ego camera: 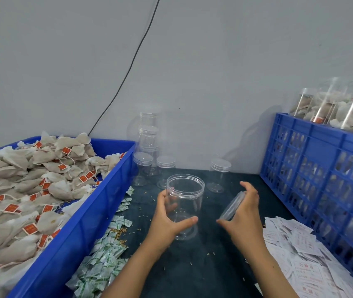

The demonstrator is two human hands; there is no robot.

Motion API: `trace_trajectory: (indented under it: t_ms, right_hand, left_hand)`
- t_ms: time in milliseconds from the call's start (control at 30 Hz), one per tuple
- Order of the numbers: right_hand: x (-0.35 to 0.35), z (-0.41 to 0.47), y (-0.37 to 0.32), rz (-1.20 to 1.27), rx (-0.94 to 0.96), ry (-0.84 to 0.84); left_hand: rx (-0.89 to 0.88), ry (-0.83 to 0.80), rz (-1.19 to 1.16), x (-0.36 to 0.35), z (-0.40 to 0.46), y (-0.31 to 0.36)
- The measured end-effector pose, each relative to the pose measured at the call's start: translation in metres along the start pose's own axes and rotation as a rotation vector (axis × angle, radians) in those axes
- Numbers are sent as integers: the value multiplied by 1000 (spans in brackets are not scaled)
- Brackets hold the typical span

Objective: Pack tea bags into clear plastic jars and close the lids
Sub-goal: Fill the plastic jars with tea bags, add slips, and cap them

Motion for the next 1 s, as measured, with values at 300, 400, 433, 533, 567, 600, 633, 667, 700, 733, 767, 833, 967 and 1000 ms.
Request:
trace_trajectory:
  t_ms: [300,400,433,533,567,600,633,667,700,733,767,833,967,1000]
  right_hand:
    - [-26,-4,-9,-577,184,-287]
    - [-37,-8,-6,-669,208,-343]
    - [-43,-11,-4,-677,213,-366]
    - [-56,-15,4,-623,172,-406]
    - [-58,-15,5,-593,159,-404]
    - [-58,-16,5,-557,147,-400]
    - [-59,-16,5,-520,138,-399]
    - [-58,-16,5,-488,132,-399]
    - [-58,-17,4,-467,132,-402]
    - [-58,-19,2,-451,145,-408]
    - [-57,-21,-2,-429,161,-414]
    - [-53,-22,-13,-333,197,-401]
    - [-26,-22,-51,-56,272,-208]
    - [-19,-23,-57,5,265,-151]
  left_hand:
    - [31,-29,43,3,6,-12]
    - [49,-52,25,3,8,-16]
    - [51,-57,23,3,9,-17]
    - [56,-61,19,5,9,-19]
    - [61,-61,16,5,10,-19]
    - [67,-60,12,6,10,-20]
    - [77,-59,6,6,10,-22]
    - [90,-60,2,6,11,-24]
    - [102,-66,6,6,10,-24]
    - [113,-74,21,5,9,-24]
    - [123,-87,48,4,7,-22]
    - [147,-106,114,3,4,-21]
    - [213,-147,254,4,-7,-8]
    - [251,-154,293,6,-10,-3]
Point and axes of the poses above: each hand's wrist, its own z-axis towards the middle knuckle, its own x-axis out of the back of the hand, y = z × x, the point moved 9 cm from there along z, towards the middle knuckle, and after that the axes turned 9 degrees about -z, right-handed, at the moved point
